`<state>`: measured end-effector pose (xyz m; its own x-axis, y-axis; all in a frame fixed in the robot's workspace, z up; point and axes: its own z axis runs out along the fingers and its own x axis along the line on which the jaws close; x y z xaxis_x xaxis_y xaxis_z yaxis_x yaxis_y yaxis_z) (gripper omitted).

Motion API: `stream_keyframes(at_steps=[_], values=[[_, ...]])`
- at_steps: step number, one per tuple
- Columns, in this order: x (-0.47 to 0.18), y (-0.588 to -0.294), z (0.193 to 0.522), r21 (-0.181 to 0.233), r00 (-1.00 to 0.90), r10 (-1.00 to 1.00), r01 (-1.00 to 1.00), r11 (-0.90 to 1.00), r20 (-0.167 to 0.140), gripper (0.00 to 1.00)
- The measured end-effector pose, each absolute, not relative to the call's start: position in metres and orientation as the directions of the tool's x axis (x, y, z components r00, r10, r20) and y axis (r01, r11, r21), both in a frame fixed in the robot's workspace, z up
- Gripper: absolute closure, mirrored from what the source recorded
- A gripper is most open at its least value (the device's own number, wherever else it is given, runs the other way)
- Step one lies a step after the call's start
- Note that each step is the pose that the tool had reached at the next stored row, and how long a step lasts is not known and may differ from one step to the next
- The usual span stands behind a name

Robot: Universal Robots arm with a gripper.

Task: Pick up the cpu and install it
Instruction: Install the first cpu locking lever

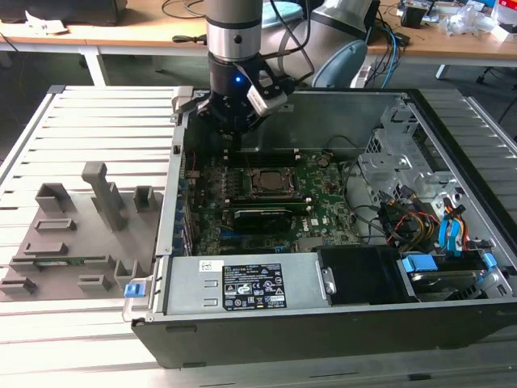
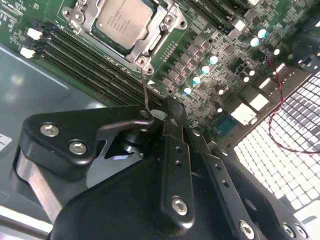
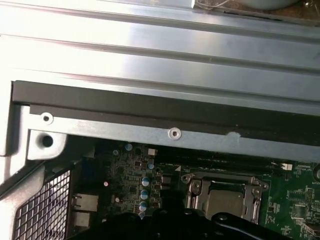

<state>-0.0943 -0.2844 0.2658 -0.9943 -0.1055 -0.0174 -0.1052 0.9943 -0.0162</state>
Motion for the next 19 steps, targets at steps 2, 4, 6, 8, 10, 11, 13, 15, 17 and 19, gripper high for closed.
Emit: stream_keyframes(at_steps=[2,4,6,8,10,11,13,15,17,19], values=[[-0.091,-0.284,0.266,-0.015,-0.994,-0.105,-0.105,0.994,-0.017,0.89],[-0.085,-0.284,0.266,-0.014,-0.994,-0.106,-0.105,0.994,-0.016,0.89],[-0.081,-0.284,0.266,-0.014,-0.994,-0.105,-0.105,0.994,-0.015,0.89],[-0.079,-0.284,0.266,-0.014,-0.994,-0.105,-0.105,0.994,-0.015,0.89],[-0.075,-0.284,0.266,-0.013,-0.994,-0.106,-0.105,0.994,-0.014,0.89],[-0.072,-0.284,0.266,-0.013,-0.994,-0.105,-0.105,0.994,-0.013,0.89],[-0.068,-0.284,0.266,-0.013,-0.994,-0.105,-0.105,0.994,-0.012,0.89],[-0.062,-0.284,0.266,-0.013,-0.994,-0.105,-0.105,0.994,-0.010,0.89],[-0.058,-0.284,0.266,-0.013,-0.994,-0.105,-0.105,0.994,-0.009,0.89],[-0.055,-0.284,0.266,-0.013,-0.994,-0.106,-0.105,0.994,-0.008,0.89]])
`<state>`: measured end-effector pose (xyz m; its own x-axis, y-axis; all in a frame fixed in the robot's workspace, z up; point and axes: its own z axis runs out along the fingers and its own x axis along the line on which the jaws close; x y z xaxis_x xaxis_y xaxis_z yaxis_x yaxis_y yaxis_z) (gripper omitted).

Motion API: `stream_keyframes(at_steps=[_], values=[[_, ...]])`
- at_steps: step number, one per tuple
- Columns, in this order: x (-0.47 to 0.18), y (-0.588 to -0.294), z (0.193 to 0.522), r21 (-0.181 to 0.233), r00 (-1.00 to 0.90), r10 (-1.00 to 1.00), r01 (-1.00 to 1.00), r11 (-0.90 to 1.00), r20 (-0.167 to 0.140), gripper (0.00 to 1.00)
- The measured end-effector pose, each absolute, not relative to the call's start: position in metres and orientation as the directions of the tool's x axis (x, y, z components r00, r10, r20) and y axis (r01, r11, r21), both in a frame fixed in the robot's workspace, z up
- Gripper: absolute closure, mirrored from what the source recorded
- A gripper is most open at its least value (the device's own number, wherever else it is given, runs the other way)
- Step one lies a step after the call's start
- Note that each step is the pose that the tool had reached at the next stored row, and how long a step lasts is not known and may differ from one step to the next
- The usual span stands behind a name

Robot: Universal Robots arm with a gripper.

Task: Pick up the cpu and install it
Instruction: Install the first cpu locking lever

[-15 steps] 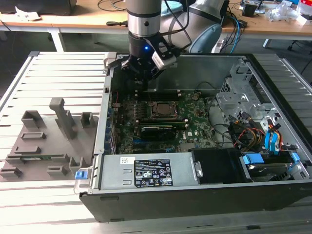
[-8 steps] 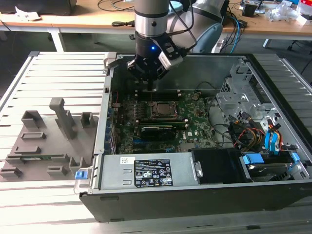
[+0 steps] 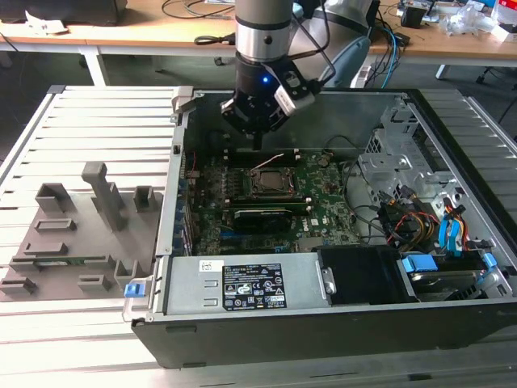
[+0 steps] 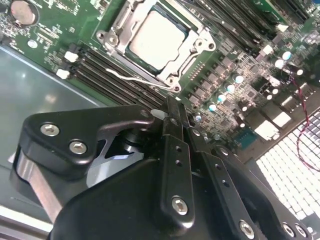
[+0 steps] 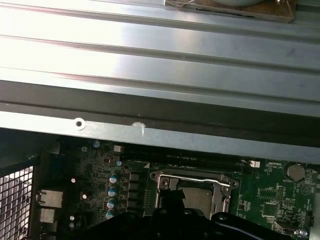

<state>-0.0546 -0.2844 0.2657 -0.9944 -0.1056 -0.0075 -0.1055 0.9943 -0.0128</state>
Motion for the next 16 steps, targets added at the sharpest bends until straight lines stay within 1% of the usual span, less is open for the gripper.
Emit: stream_keyframes(at_steps=[7,13,16], values=[[-0.039,-0.284,0.261,-0.012,-0.994,-0.105,-0.106,0.994,0.003,0.89],[-0.039,-0.284,0.259,-0.012,-0.994,-0.105,-0.106,0.994,0.004,0.89],[-0.039,-0.284,0.251,-0.009,-0.994,-0.105,-0.105,0.994,0.004,0.89]])
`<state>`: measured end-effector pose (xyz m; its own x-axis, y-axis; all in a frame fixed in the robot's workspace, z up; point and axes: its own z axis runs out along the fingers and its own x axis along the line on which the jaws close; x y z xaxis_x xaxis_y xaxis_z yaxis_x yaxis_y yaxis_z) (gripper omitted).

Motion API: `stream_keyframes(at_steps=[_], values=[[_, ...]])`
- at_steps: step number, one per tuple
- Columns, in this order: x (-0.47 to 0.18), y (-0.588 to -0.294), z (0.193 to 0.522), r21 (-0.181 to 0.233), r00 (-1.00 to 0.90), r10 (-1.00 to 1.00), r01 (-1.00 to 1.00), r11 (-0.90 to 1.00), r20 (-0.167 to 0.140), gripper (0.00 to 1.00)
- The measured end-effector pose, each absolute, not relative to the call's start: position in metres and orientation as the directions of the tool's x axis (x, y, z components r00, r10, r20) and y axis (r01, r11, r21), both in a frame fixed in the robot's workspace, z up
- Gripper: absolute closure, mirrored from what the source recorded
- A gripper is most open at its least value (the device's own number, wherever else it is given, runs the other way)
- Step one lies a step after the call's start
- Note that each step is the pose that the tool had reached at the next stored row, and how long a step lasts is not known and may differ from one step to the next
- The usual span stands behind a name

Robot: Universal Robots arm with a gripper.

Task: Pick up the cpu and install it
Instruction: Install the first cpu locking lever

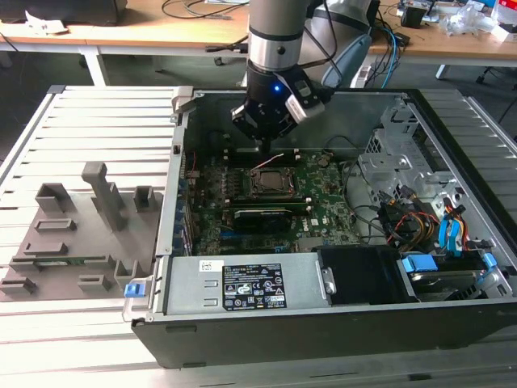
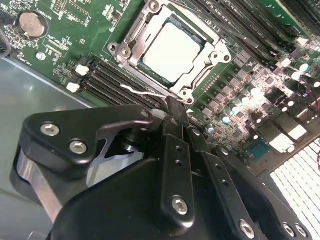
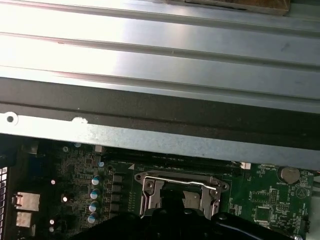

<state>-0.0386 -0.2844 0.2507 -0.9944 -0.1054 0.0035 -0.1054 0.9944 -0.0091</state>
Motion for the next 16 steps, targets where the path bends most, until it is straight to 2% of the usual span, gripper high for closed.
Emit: stream_keyframes(at_steps=[5,16], values=[[-0.039,-0.284,0.238,0.022,-0.994,-0.105,-0.105,0.994,0.000,0.89],[-0.035,-0.281,0.220,0.022,-0.993,-0.116,-0.116,0.993,0.000,0.89]])
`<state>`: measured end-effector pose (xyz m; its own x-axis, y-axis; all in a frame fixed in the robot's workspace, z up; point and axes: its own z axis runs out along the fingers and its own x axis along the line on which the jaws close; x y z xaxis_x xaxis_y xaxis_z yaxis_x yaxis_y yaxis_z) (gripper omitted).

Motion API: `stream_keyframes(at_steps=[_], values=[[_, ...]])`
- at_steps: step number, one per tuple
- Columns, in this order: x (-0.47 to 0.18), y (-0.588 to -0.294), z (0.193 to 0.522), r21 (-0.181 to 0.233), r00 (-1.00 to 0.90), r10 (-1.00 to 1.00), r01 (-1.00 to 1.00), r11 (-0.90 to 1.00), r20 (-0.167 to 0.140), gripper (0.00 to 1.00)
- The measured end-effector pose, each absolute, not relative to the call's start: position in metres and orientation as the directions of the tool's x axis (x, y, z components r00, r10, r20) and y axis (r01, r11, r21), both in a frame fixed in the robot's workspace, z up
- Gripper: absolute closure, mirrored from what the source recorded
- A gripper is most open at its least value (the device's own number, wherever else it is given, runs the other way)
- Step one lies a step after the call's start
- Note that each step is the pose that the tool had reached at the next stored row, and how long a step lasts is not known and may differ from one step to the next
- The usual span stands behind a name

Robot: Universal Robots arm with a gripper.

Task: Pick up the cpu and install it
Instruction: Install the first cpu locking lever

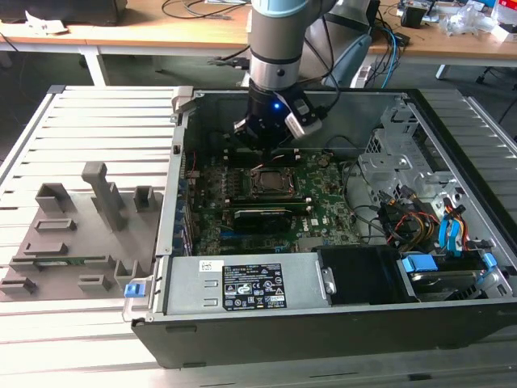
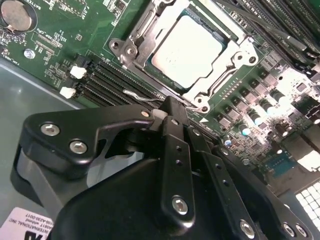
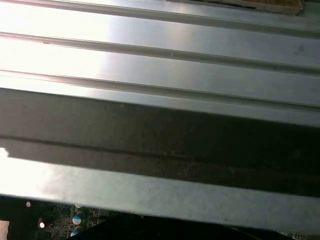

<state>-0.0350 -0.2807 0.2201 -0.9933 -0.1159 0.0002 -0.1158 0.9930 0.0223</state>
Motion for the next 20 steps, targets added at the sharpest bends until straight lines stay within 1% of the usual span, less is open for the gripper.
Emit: stream_keyframes(at_steps=[13,20], values=[[-0.021,-0.281,0.204,0.021,-0.993,-0.116,-0.116,0.993,0.000,0.89],[-0.014,-0.281,0.201,0.021,-0.993,-0.116,-0.116,0.993,0.001,0.89]])
